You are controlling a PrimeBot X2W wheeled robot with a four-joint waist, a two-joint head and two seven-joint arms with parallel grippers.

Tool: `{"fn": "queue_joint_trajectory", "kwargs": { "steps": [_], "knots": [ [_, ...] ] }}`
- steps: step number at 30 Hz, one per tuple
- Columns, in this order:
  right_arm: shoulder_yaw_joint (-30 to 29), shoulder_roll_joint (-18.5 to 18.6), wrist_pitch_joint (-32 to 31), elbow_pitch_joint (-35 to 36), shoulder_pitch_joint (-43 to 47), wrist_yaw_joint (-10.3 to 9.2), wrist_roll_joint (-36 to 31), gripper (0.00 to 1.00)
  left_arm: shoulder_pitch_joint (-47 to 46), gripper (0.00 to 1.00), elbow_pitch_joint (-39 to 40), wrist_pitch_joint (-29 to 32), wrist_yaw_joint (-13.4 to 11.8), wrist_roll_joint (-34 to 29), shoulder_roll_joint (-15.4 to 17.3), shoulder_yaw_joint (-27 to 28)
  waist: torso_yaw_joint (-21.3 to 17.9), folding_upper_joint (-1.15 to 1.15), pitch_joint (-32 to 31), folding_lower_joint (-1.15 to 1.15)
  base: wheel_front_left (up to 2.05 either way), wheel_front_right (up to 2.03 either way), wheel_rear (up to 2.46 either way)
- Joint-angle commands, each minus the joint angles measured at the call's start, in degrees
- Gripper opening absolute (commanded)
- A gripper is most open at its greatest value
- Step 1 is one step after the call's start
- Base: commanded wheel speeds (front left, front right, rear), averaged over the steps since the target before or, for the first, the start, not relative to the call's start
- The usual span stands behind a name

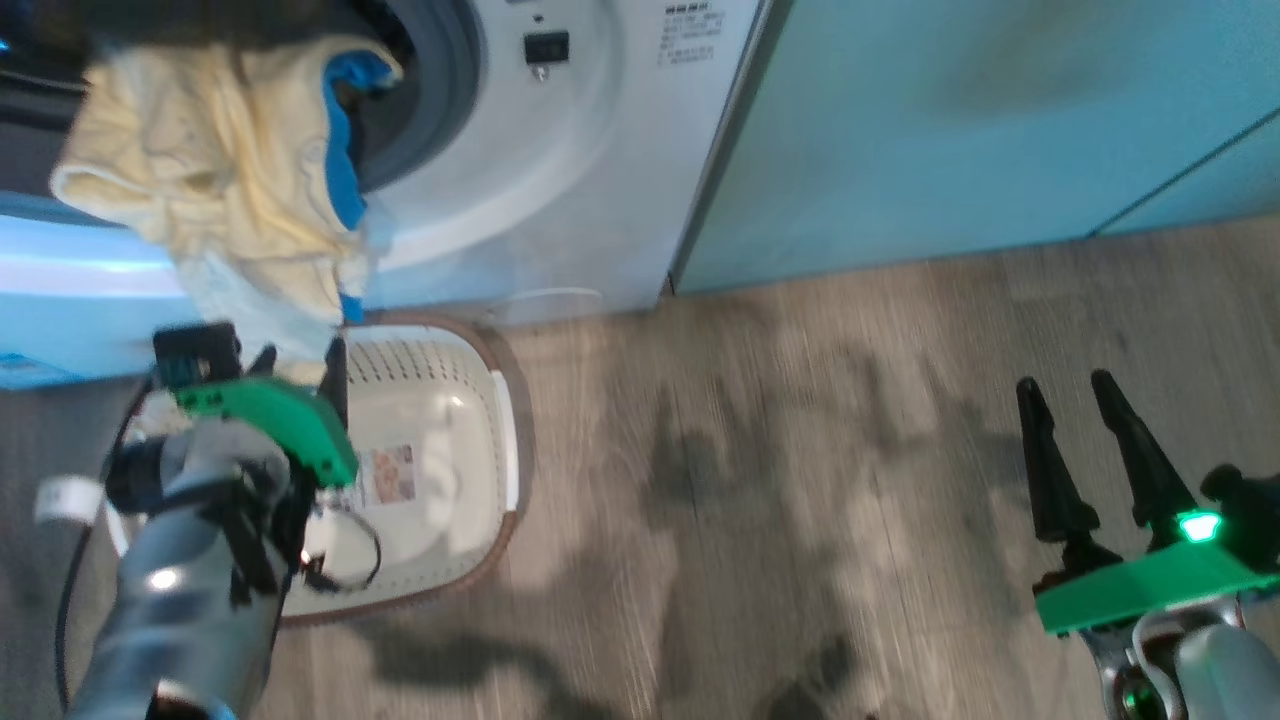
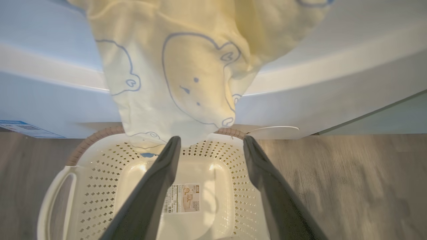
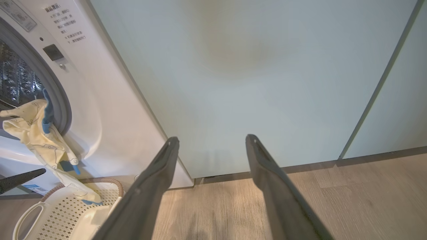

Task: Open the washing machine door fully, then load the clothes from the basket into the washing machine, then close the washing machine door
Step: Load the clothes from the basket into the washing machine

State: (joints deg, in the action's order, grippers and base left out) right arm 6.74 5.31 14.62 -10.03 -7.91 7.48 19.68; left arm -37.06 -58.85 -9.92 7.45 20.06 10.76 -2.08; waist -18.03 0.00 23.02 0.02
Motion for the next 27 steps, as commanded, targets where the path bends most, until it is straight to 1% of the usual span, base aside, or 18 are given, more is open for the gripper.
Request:
{"fn": "queue_joint_trajectory", "kwargs": {
  "steps": [1, 4, 8, 13, 21, 24, 25, 26, 27],
  "knots": [
    [1.22, 0.49, 0.38, 1.89, -1.52, 0.01, 0.57, 1.00, -2.21, 1.00, 0.17, 0.54, 0.03, 1.16, 2.15, 0.92, -0.81, 0.00, 2.49, -0.02, 0.00, 0.00, 0.00],
    [1.59, 0.43, 0.38, 1.97, -2.57, 0.01, 0.73, 1.00, -5.30, 1.00, -2.03, 0.94, 0.03, 1.48, 3.69, -0.05, -1.28, 0.00, 4.51, -0.02, 0.00, 0.00, 0.00],
    [1.63, 0.35, 0.38, 2.05, -3.58, 0.01, 0.86, 1.00, -8.15, 1.00, -4.56, 0.84, -0.15, 1.82, 4.58, 0.16, -1.68, 0.00, 6.19, -0.02, 0.00, 0.00, 0.00],
    [1.71, 0.19, 0.38, 2.14, -4.73, 0.01, 0.95, 1.00, -12.29, 1.00, -7.99, 0.06, -1.19, 2.41, 5.59, 0.68, -2.14, 0.00, 8.42, -0.02, 0.00, 0.00, 0.00],
    [1.97, -0.02, 0.38, 2.17, -6.08, 0.01, 0.98, 1.00, -17.38, 1.00, -9.86, -3.05, -1.02, 1.78, 6.67, -0.38, -2.29, 0.00, 11.05, -0.02, 0.00, 0.00, 0.00],
    [2.05, -0.06, 0.38, 2.11, -6.47, 0.01, 0.98, 1.00, -18.44, 1.00, -10.44, -3.82, -1.61, 1.69, 6.99, -0.46, -2.34, 0.00, 11.52, -0.02, 0.00, 0.00, 0.00],
    [2.07, -0.07, 0.38, 2.10, -6.58, 0.01, 1.00, 1.00, -18.69, 0.87, -10.51, -4.06, -1.65, 1.59, 7.08, -0.57, -2.37, 0.00, 11.65, -0.02, 0.00, 0.00, 0.00],
    [2.08, -0.07, 0.38, 2.06, -6.68, 0.01, 0.99, 1.00, -18.85, 0.48, -10.55, -4.26, -1.62, 1.52, 7.12, -0.68, -2.39, 0.00, 11.72, -0.02, 0.00, 0.00, 0.00],
    [2.09, -0.08, 0.38, 2.00, -6.76, 0.01, 0.97, 1.00, -18.96, 0.19, -10.60, -4.42, -1.56, 1.41, 7.14, -0.84, -2.40, 0.00, 11.75, -0.02, 0.00, 0.00, 0.00]
  ]
}}
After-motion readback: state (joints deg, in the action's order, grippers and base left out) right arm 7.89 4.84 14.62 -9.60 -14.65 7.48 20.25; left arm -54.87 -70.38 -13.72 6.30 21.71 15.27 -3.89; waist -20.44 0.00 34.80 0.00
